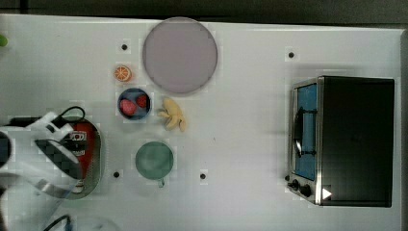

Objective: Pick ketchup from strainer and place it on the table

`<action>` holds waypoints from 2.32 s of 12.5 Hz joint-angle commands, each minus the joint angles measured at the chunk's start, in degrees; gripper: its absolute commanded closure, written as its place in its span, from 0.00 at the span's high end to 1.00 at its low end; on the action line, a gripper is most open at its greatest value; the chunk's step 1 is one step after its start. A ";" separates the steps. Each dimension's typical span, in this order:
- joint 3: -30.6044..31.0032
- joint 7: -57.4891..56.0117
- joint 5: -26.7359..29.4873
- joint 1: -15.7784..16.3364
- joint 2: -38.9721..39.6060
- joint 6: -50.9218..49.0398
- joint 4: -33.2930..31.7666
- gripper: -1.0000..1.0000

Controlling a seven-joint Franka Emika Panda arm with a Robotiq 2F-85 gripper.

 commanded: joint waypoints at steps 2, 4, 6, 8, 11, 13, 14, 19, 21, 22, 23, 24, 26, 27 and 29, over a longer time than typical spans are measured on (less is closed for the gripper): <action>-0.61 9.82 -6.17 0.26 4.80 4.15 0.09 1.00; -1.62 12.60 -8.88 0.89 8.20 7.37 0.33 1.00; -2.92 15.33 -10.56 1.84 10.78 9.01 0.91 1.00; -4.21 15.43 -11.35 3.02 12.50 9.58 1.84 0.96; -4.83 15.43 -11.35 3.51 12.56 10.29 2.22 0.60; -3.69 15.43 -11.16 2.92 10.37 9.14 1.31 0.59; -2.29 15.43 -10.39 2.16 8.34 8.25 0.18 0.59; 5.76 14.76 4.07 -4.70 -5.94 0.33 -1.58 0.59; 6.70 11.12 7.10 -7.03 -10.62 -3.33 -0.08 0.59; 6.71 8.53 8.53 -8.04 -12.28 -5.30 1.01 0.59; 6.71 5.22 10.27 -9.12 -13.42 -7.83 2.31 0.59; 6.60 1.56 12.58 -10.43 -14.07 -11.14 3.78 0.59; 5.83 -5.60 17.36 -13.60 -14.25 -18.67 7.10 0.59; 5.06 -8.58 18.08 -15.33 -14.29 -21.58 8.62 0.59; 3.02 -13.28 17.91 -18.67 -14.31 -24.12 11.10 0.59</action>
